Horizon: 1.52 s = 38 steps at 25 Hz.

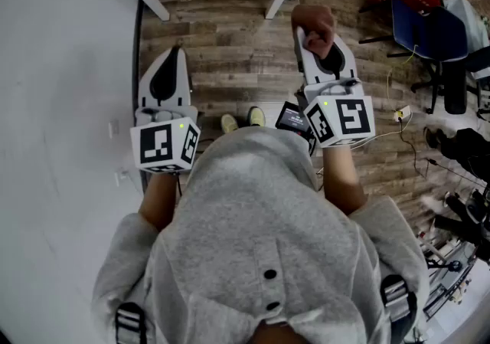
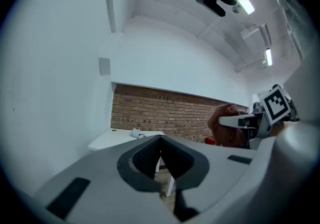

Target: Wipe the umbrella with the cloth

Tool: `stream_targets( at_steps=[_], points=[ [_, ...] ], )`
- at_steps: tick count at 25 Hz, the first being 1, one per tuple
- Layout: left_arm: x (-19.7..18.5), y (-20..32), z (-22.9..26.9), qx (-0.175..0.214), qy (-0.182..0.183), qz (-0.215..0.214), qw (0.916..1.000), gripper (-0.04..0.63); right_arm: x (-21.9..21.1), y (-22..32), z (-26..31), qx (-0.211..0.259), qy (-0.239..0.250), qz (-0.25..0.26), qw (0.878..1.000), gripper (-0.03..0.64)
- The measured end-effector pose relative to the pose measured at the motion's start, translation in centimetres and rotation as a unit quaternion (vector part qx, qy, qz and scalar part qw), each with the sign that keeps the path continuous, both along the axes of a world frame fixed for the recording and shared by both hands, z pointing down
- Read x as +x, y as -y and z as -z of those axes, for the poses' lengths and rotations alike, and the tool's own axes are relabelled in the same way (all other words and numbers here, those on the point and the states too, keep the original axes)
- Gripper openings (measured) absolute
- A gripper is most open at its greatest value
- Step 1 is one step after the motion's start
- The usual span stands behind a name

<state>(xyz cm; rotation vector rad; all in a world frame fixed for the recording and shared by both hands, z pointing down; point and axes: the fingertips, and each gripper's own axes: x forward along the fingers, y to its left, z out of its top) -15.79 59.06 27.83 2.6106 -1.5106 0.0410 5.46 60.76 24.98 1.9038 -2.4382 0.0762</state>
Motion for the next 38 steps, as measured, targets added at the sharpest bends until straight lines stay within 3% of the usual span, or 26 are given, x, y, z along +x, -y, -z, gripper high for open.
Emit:
stream_targets(
  at_steps=[10,17,22,26,38],
  points=[
    [-0.7,-0.3,2.0,0.015,-0.006,-0.008,0.9998,0.014,-0.4,-0.4,0.9,0.009,0.005,-0.013,1.000,0.107],
    [-0.4,-0.4,0.5,0.005,-0.003,-0.022,0.9997,0.014,-0.6,0.0,0.6,0.015,0.013,-0.017,1.000,0.107],
    [-0.7,0.8,0.6,0.019,-0.001,-0.018,0.9997,0.014,-1.0,1.6,0.3,0.025,0.015,-0.004,1.000,0.107],
    [-1.0,4.1,0.7,0.019,-0.008,-0.010,0.9997,0.014,-1.2,5.3,0.5,0.030,0.005,0.000,1.000,0.107],
    [4.4,15.7,-0.8,0.007,-0.003,-0.028,0.9996,0.014,3.4,16.8,-1.3,0.017,0.005,-0.011,1.000,0.107]
  ],
)
